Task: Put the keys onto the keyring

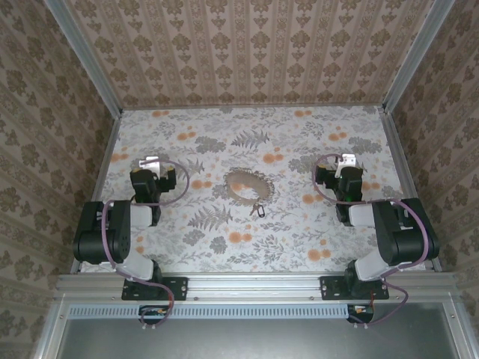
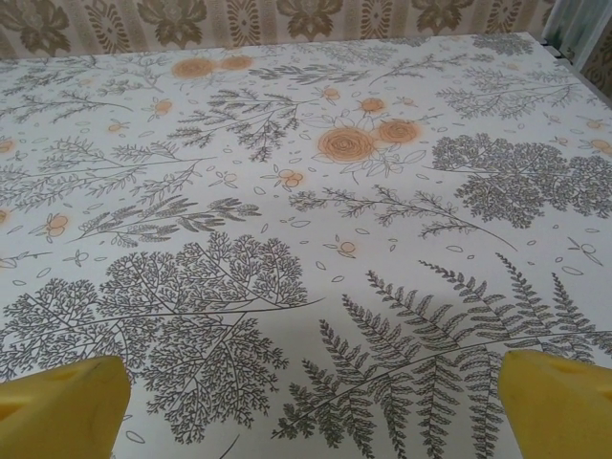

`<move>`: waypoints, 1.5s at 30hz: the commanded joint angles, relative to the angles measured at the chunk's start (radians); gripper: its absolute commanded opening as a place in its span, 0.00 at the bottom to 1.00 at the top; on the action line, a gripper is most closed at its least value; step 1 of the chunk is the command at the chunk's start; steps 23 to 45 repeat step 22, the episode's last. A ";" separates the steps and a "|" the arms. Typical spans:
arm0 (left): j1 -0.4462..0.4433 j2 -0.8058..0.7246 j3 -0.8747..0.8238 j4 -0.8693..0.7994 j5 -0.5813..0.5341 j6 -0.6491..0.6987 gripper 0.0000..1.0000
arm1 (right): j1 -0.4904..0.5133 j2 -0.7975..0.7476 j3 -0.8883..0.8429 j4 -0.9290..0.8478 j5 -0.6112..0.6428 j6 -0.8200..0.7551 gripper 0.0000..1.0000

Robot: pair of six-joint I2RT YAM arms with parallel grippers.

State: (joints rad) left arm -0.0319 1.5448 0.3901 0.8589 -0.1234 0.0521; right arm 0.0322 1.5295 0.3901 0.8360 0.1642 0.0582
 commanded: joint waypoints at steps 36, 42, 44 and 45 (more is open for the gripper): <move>0.000 -0.007 0.012 0.003 0.019 -0.018 1.00 | -0.008 -0.002 0.010 0.032 -0.032 -0.011 1.00; 0.000 -0.007 0.012 0.003 0.019 -0.018 1.00 | -0.008 -0.002 0.010 0.032 -0.032 -0.011 1.00; 0.000 -0.007 0.012 0.003 0.019 -0.018 1.00 | -0.008 -0.002 0.010 0.032 -0.032 -0.011 1.00; 0.000 -0.007 0.012 0.003 0.019 -0.018 1.00 | -0.008 -0.002 0.010 0.032 -0.032 -0.011 1.00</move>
